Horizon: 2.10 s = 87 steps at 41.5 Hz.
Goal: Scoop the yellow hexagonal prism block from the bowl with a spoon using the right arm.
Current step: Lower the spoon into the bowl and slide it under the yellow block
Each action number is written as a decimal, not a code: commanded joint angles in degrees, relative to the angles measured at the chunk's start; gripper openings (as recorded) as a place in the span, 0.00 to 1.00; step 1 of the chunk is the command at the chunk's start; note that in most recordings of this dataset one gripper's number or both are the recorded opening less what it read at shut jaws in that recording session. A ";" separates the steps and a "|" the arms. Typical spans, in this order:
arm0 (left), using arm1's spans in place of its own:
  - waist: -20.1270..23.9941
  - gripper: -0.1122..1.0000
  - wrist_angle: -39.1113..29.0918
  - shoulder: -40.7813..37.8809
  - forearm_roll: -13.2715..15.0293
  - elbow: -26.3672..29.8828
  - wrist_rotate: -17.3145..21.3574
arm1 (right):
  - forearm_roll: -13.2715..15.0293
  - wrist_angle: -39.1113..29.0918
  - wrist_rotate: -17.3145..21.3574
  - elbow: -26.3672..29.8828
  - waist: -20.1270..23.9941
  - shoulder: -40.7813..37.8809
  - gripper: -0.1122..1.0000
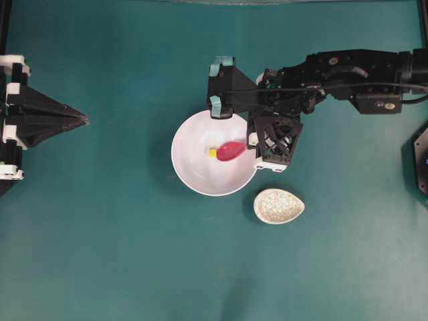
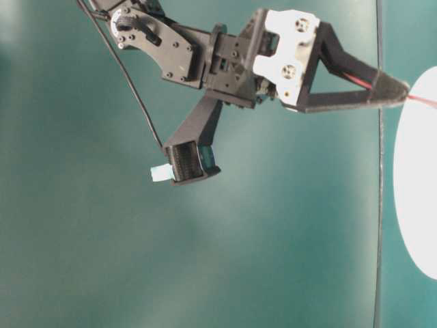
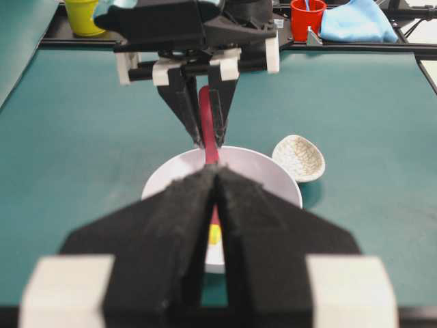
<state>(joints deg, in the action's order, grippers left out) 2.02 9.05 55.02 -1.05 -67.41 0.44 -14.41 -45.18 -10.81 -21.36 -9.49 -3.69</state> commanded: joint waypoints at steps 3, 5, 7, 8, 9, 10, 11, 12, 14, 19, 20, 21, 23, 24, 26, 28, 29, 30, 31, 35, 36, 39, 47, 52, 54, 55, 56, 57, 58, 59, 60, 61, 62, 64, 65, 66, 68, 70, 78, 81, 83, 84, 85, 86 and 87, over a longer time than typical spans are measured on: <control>0.18 0.16 0.35 -0.44 -0.18 1.14 0.00 | -0.09 2.37 -0.09 1.58 0.79 0.53 0.32; 0.18 0.16 0.35 -0.44 -0.18 1.23 0.00 | 0.00 2.90 -0.18 1.67 0.88 0.44 0.32; 0.18 0.16 0.35 -0.44 -0.18 1.23 0.00 | -0.09 3.52 -0.18 1.67 0.88 0.35 0.32; 0.18 0.16 0.35 -0.44 -0.18 1.14 0.00 | -0.09 3.87 -0.18 1.67 0.88 0.35 0.32; 0.18 0.16 0.35 -0.44 -0.18 1.14 0.00 | 0.00 4.04 -0.18 1.67 0.88 0.26 0.32; 0.18 0.16 0.35 -0.44 -0.18 1.23 0.00 | -0.09 4.31 -0.18 1.67 0.97 0.18 0.32; 0.18 0.16 0.35 -0.44 -0.18 1.23 0.00 | 0.00 4.66 -0.18 1.67 0.97 0.09 0.32; 0.18 0.16 0.35 -0.44 -0.18 1.23 0.00 | 0.00 4.92 -0.18 1.67 0.97 0.09 0.32; 0.18 0.16 0.35 -0.44 -0.18 1.23 0.00 | -0.09 5.54 -0.18 1.67 0.97 -0.09 0.32; 0.18 0.16 0.35 -0.44 -0.18 1.14 0.00 | 0.00 6.94 -0.18 1.67 1.05 -0.44 0.32; 0.18 0.16 0.35 -0.44 -0.18 1.14 0.00 | -0.09 7.12 -0.18 1.67 1.14 -0.53 0.32; 0.18 0.16 0.35 -0.44 -0.18 1.14 0.00 | 0.00 7.29 -0.18 1.67 1.14 -0.62 0.32; 0.18 0.16 0.35 -0.44 -0.18 1.14 0.00 | 0.00 7.65 -0.18 1.67 1.23 -0.79 0.32; 0.18 0.16 0.35 -0.44 -0.18 1.14 0.00 | 0.00 8.00 -0.18 1.58 1.32 -0.88 0.32; 0.18 0.16 0.35 -0.44 -0.18 1.23 0.00 | 0.00 8.61 -0.18 1.58 1.41 -1.05 0.32; 0.18 0.16 0.35 -0.44 -0.18 1.23 0.00 | -0.09 9.05 -0.18 1.41 1.58 -1.05 0.32; 0.18 0.16 0.35 -0.44 -0.18 1.14 0.00 | -0.09 9.49 -0.18 1.32 1.67 -1.05 0.32; 0.18 0.16 0.35 -0.44 -0.18 1.14 0.00 | -0.09 9.76 -0.18 1.23 1.67 -1.14 0.32; 0.18 0.16 0.35 -0.44 -0.18 1.23 0.00 | -0.09 9.93 -0.18 1.14 1.76 -1.14 0.32; 0.18 0.16 0.35 -0.44 -0.18 1.23 0.00 | -0.09 10.81 -0.09 0.70 2.02 -1.14 0.32; 0.18 0.16 0.35 -0.44 -0.18 1.14 0.00 | -0.09 11.07 -0.09 0.53 2.02 -1.14 0.32; 0.18 0.16 0.35 -0.44 -0.18 1.14 0.00 | -0.18 11.69 0.00 0.18 2.11 -1.14 0.32; 0.18 0.16 0.35 -0.44 -0.18 1.23 0.00 | -0.44 13.36 0.09 -0.70 2.37 -1.14 0.32; 0.18 0.16 0.35 -0.44 -0.18 1.14 0.00 | -0.53 14.94 0.18 -1.41 2.81 -1.14 0.32; 0.18 0.16 0.35 -0.44 -0.09 1.23 -0.09 | -0.53 15.47 0.26 -1.67 2.90 -1.14 0.32; 0.18 0.16 0.35 -0.44 -0.18 1.14 0.00 | -0.53 15.73 0.26 -1.93 2.99 -1.14 0.32; 0.18 0.16 0.35 -0.44 -0.18 1.14 -0.09 | -0.53 15.91 0.26 -2.02 3.08 -1.14 0.32; 0.18 0.16 0.35 -0.44 -0.18 1.23 -0.09 | -0.53 16.00 0.35 -2.11 3.16 -1.14 0.32; 0.18 0.16 0.35 -0.44 -0.18 1.23 -0.09 | -0.53 16.26 0.44 -2.29 3.25 -1.14 0.32; 0.18 0.16 0.35 -0.44 -0.18 1.23 0.00 | -0.53 16.35 0.44 -2.37 3.25 -1.05 0.32; 0.18 0.16 0.35 -0.44 -0.18 1.14 -0.09 | -0.62 16.52 0.53 -2.55 3.34 -1.14 0.32; 0.18 0.16 0.35 -0.44 -0.18 1.14 -0.09 | -0.62 16.61 0.53 -2.55 3.43 -1.14 0.32; 0.18 0.16 0.35 -0.44 -0.18 1.14 -0.09 | -0.70 16.79 0.53 -2.64 3.43 -1.14 0.32; 0.18 0.16 0.35 -0.44 -0.18 1.14 -0.09 | -0.79 16.96 0.53 -2.81 3.60 -1.14 0.32; 0.18 0.16 0.35 -0.44 -0.18 1.23 -0.09 | -0.88 17.05 0.53 -2.81 3.60 -1.14 0.32; 0.18 0.16 0.35 -0.44 -0.18 1.23 -0.09 | -0.97 17.14 0.53 -2.81 3.60 -1.14 0.32; 0.18 0.16 0.35 -0.44 -0.18 1.14 -0.09 | -1.14 17.31 0.53 -2.81 3.69 -1.14 0.32; 0.18 0.16 0.35 -0.44 -0.18 1.23 -0.09 | -1.14 17.49 0.53 -2.90 3.87 -1.14 0.32; 0.18 0.16 0.26 -0.44 -0.18 1.23 -0.09 | -1.14 17.58 0.53 -2.81 3.87 -0.97 0.32; 0.18 0.16 0.26 -0.44 -0.18 1.23 -0.09 | -1.14 17.58 0.53 -2.72 3.87 -0.70 0.32; 0.18 0.16 0.18 -0.44 -0.09 1.23 -0.09 | -1.14 17.58 0.53 -2.55 3.87 -0.44 0.32; 0.18 0.16 0.18 -0.44 -0.18 1.23 -0.09 | -1.05 17.49 0.53 -2.55 3.87 -0.18 0.32; 0.18 0.16 0.18 -0.44 -0.18 1.23 -0.09 | -1.05 17.49 0.44 -2.55 3.87 0.00 0.32; 0.18 0.16 0.18 -0.44 -0.18 1.23 -0.09 | -1.05 17.40 0.44 -2.55 3.87 0.26 0.32; 0.18 0.16 0.18 -0.44 -0.18 1.23 -0.09 | -0.97 17.40 0.44 -2.55 3.87 0.44 0.32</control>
<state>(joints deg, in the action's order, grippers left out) 2.02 8.96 55.02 -1.05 -67.41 0.35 -15.21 -28.04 -10.28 -24.79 -5.80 -5.63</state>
